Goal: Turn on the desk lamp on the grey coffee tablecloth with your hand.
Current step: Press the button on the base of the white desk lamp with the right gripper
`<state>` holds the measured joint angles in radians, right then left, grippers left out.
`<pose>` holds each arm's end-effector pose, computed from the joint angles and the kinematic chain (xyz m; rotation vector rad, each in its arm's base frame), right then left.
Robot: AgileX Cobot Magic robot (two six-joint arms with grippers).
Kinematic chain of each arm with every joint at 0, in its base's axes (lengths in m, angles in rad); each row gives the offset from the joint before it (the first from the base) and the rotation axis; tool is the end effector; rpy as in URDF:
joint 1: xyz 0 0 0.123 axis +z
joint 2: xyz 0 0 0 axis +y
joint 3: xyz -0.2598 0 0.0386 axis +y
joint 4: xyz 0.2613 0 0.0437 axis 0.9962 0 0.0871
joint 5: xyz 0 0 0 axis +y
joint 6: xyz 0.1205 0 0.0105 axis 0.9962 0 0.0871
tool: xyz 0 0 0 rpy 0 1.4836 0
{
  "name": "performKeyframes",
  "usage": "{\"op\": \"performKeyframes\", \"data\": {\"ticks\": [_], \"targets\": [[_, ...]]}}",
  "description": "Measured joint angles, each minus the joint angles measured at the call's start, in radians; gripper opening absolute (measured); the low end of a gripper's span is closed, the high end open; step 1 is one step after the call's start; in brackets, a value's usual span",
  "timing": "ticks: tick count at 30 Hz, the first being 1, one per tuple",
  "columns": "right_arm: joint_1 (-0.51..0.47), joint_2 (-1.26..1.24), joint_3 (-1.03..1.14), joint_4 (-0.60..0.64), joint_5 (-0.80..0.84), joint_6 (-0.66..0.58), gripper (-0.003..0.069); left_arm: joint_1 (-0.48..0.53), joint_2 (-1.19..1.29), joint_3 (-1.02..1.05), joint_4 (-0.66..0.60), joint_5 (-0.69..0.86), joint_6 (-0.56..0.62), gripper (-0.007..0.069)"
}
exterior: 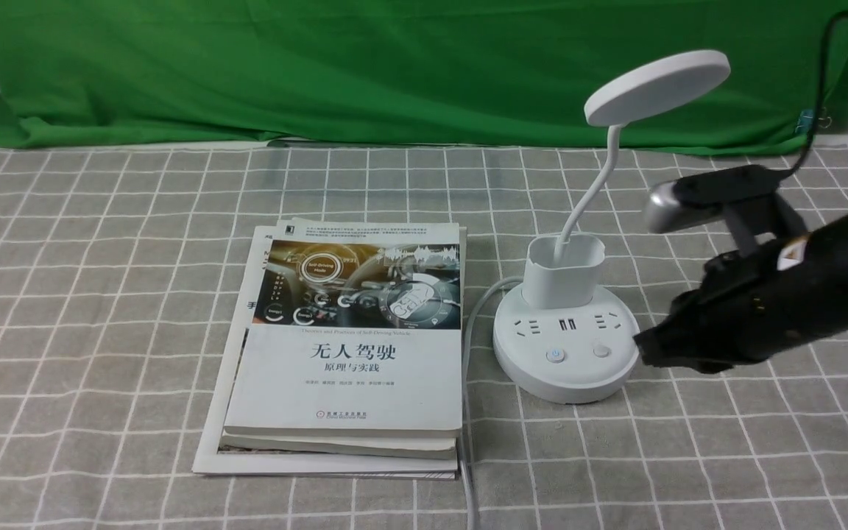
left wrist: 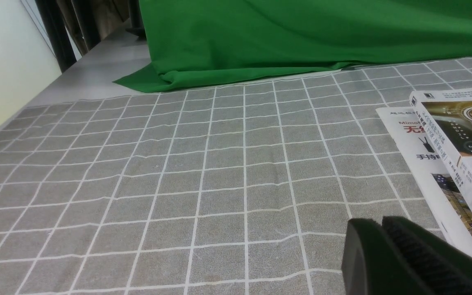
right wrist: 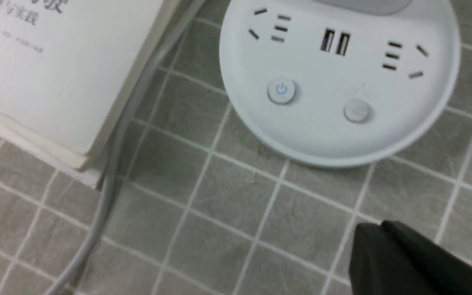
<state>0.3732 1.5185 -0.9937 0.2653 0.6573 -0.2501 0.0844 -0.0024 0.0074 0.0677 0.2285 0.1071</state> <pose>0.2997 0.1382 0.1862 -0.5970 2.5966 0.3235 0.1207 0.0121 0.1858 0.0649 1.7196 0.2039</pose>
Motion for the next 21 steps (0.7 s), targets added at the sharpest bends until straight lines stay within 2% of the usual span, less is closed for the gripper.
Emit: {"op": "performKeyframes", "data": {"ticks": [8, 21], "targets": [[0.009, 0.252, -0.158, -0.033, -0.021, -0.001, 0.0035, 0.000, 0.000, 0.000, 0.000, 0.000, 0.000, 0.0019], [0.010, 0.310, -0.186, -0.043, -0.033, 0.000, 0.0035, 0.000, 0.000, 0.000, 0.000, 0.000, 0.000, 0.0019]]}}
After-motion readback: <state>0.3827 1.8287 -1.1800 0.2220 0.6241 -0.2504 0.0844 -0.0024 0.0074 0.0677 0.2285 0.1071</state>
